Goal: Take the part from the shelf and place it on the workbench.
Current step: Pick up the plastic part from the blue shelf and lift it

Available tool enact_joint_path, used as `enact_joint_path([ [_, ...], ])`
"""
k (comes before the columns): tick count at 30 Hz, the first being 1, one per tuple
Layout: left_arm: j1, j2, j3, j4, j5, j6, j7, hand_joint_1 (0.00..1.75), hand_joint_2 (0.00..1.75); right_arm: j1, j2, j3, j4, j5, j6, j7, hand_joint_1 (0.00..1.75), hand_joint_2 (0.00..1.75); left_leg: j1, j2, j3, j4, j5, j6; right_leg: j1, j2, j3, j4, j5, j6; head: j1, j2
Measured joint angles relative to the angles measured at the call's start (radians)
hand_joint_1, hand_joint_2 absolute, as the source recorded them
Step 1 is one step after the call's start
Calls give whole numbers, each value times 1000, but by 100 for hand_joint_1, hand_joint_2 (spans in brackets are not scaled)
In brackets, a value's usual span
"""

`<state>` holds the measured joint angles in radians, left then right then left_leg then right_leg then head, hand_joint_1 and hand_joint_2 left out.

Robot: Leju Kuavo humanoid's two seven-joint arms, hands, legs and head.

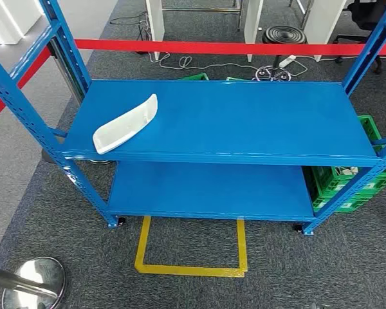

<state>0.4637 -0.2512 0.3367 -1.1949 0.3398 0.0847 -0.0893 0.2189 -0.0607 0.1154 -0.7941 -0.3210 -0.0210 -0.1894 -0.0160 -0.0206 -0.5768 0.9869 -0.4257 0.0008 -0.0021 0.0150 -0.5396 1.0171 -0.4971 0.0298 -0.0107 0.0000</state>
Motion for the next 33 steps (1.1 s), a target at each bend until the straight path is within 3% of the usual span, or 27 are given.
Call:
enact_joint_path([
  [7,45,-47,83,-154,49,12,-26,0,0,11,-4,11,-51,-32,3,-54,0,175,0,0,0,0,0,0,0,0,0,0,0,0,0,0],
  [15,65,-74,129,-238,67,10,-40,0,0,20,-6,13,-99,-45,5,-55,0,175,0,0,1,0,0,0,0,0,1,0,0,0,0,0],
  [19,69,-83,151,-273,63,1,-80,0,0,28,-9,16,-127,-40,1,-40,0,0,0,0,1,0,0,0,0,0,1,0,0,0,0,0],
  [27,40,-88,254,-405,-296,-176,-264,0,0,51,-12,17,-179,16,-6,-1,0,0,-2,0,1,2,-3,5,-3,-1,2,-2,0,3,0,0],
  [33,20,-88,326,-518,-359,-213,-288,0,0,62,-12,17,-188,42,-6,7,0,0,-10,0,0,3,-10,18,-10,-1,10,-4,0,15,0,0],
])
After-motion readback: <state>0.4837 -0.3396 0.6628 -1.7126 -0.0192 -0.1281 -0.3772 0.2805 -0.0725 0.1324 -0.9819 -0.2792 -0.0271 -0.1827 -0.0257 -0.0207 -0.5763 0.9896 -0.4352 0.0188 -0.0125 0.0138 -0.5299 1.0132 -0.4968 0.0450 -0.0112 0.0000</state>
